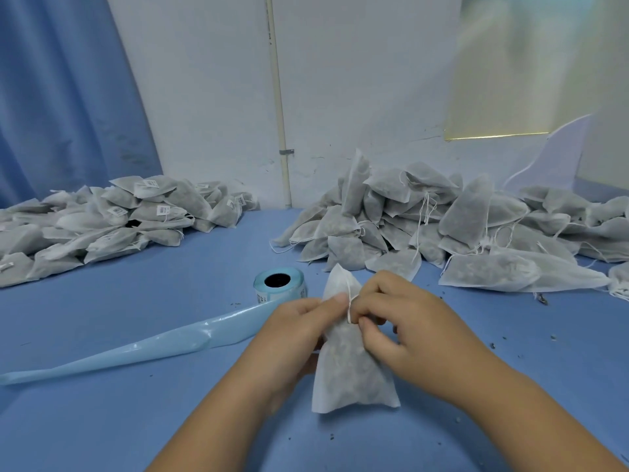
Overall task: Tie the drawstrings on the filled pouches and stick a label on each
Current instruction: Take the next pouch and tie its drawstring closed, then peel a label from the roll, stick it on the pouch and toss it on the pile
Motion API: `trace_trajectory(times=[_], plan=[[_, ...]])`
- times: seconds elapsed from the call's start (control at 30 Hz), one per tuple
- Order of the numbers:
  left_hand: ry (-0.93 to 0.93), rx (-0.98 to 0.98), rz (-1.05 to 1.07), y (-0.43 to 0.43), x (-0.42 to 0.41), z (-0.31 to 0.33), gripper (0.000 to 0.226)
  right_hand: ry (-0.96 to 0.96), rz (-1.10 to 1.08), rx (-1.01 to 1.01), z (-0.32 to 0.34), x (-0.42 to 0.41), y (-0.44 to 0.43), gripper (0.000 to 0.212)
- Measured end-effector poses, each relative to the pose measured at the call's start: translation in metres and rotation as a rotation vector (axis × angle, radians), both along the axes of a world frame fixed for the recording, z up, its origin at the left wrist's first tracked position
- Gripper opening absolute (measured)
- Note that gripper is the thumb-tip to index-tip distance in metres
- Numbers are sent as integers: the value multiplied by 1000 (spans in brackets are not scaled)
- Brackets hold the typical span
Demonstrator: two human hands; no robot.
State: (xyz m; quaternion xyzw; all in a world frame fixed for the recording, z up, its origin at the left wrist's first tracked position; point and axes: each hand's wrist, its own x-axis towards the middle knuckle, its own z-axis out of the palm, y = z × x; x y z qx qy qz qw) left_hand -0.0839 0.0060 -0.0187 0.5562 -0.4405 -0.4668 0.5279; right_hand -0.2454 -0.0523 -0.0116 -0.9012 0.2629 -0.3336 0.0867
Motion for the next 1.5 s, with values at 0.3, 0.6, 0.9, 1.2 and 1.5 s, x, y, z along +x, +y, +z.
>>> trace_trajectory(times=[0.3, 0.6, 0.9, 1.2, 1.5], plan=[[62, -2, 95, 4, 19, 13, 19, -417, 82, 387, -3, 4, -4, 38], [-522, 125, 436, 5, 90, 10, 18, -171, -130, 480, -42, 28, -8, 34], [-674, 127, 406, -7, 98, -13, 28, 198, -11, 219, -11, 92, -54, 64], [-708, 168, 416, 10, 125, -8, 24, 580, 72, 212, -4, 145, -78, 63], [-649, 243, 355, 16, 136, -4, 26, 505, 50, 177, -10, 142, -81, 28]])
